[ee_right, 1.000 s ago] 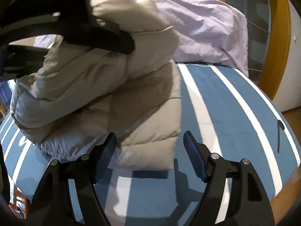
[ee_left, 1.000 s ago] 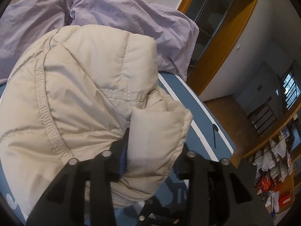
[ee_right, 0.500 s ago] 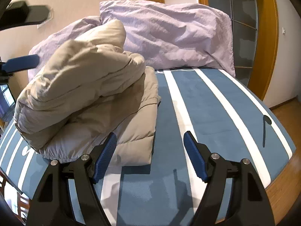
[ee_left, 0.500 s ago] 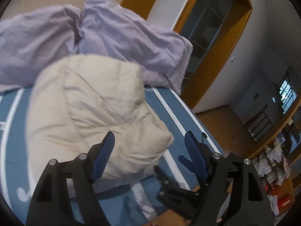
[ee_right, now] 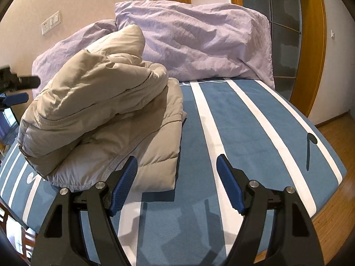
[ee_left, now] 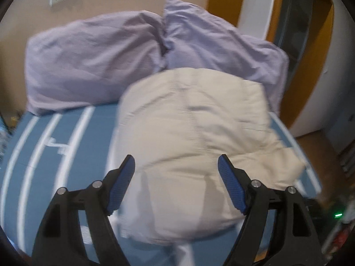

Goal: Fold large clothes

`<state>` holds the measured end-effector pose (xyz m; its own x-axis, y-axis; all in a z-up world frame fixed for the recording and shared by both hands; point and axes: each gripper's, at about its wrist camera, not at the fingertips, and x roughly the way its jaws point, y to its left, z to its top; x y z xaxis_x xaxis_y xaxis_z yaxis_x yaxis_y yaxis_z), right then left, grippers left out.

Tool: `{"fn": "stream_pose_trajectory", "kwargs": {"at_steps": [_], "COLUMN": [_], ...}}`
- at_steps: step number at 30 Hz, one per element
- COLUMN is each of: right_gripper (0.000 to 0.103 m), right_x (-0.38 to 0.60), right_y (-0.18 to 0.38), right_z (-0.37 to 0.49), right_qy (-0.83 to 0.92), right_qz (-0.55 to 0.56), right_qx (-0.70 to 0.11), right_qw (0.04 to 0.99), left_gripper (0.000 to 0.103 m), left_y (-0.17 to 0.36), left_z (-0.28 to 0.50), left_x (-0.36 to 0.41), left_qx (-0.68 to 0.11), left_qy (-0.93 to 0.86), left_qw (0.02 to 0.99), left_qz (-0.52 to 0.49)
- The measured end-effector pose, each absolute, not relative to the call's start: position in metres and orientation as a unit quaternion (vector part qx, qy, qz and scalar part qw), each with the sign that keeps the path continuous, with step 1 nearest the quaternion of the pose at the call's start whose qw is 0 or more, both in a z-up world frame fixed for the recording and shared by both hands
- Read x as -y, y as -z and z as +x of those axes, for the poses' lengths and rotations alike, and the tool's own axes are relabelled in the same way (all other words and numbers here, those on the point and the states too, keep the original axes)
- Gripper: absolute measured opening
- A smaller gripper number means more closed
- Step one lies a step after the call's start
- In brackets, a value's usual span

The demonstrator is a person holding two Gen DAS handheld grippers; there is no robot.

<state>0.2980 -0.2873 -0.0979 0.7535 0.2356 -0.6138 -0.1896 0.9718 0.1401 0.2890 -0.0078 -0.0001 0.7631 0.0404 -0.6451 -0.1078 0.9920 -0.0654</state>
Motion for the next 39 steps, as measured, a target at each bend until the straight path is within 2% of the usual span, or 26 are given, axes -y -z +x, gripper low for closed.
{"fn": "stream_pose_trajectory", "kwargs": {"at_steps": [5, 7, 15, 23, 33, 39], "right_gripper": [0.075, 0.075, 0.075, 0.074, 0.051, 0.044], "right_x": [0.29, 0.29, 0.301, 0.321, 0.27, 0.247], "right_y": [0.096, 0.095, 0.085, 0.053, 0.039, 0.05], "right_z": [0.301, 0.302, 0.308, 0.32, 0.342, 0.35], "right_qy": [-0.112, -0.111, -0.092, -0.076, -0.148, -0.158], "right_qz": [0.036, 0.036, 0.037, 0.058, 0.057, 0.048], "right_qx": [-0.331, -0.33, -0.319, -0.29, -0.281, -0.294], "right_qw": [0.936, 0.937, 0.942, 0.952, 0.946, 0.941], "left_gripper": [0.077, 0.082, 0.083, 0.083, 0.083, 0.083], "left_y": [0.01, 0.017, 0.043, 0.059, 0.065, 0.067], "left_z": [0.294, 0.296, 0.311, 0.311, 0.312, 0.312], "left_x": [0.002, 0.0, 0.006, 0.027, 0.035, 0.036], "left_qx": [-0.334, -0.335, -0.358, -0.345, -0.335, -0.33], "left_qy": [-0.091, -0.096, -0.04, -0.037, -0.03, -0.026], "left_qw": [0.938, 0.937, 0.932, 0.938, 0.942, 0.943], "left_qz": [0.0, 0.005, -0.045, -0.009, 0.007, 0.011]}}
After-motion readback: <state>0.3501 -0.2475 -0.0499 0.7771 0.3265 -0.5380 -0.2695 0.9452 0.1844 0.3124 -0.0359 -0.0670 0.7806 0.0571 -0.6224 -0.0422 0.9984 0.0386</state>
